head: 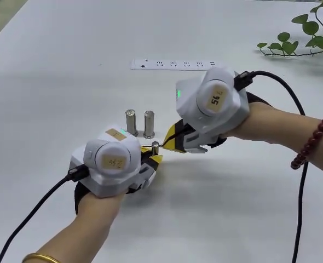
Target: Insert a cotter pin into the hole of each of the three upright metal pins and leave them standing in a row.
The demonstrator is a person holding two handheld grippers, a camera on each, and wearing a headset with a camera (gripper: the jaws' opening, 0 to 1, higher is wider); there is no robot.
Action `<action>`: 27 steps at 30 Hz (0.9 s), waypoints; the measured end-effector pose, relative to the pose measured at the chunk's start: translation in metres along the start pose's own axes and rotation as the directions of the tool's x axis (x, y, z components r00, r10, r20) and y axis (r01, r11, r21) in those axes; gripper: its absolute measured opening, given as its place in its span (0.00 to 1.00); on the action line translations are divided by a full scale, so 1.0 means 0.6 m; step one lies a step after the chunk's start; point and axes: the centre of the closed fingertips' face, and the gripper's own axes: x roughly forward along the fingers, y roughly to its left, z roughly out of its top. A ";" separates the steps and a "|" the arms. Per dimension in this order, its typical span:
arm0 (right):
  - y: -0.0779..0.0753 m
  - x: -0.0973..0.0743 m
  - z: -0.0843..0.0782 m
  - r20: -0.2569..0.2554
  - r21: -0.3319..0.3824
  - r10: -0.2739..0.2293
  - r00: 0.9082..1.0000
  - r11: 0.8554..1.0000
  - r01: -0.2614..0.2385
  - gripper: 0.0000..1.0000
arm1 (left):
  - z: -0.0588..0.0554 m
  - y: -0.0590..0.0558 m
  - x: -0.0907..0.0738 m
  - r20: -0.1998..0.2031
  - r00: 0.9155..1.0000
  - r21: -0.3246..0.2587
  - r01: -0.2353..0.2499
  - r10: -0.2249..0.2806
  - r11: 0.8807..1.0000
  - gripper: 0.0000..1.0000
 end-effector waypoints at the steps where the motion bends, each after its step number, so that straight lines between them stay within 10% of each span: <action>1: 0.000 -0.001 0.000 0.010 0.011 -0.001 1.000 1.000 0.000 0.00 | 0.000 0.000 0.000 0.001 1.000 -0.007 0.002 -0.002 1.000 0.06; 14: -0.002 -0.021 -0.001 0.146 0.240 -0.036 0.989 0.971 0.000 0.10 | 0.000 0.001 0.001 -0.002 1.000 -0.004 0.003 -0.003 1.000 0.05; 27: -0.002 -0.041 -0.034 0.154 0.335 -0.092 0.984 0.941 0.036 0.13 | 0.003 0.020 -0.008 -0.004 1.000 -0.015 -0.006 0.006 1.000 0.05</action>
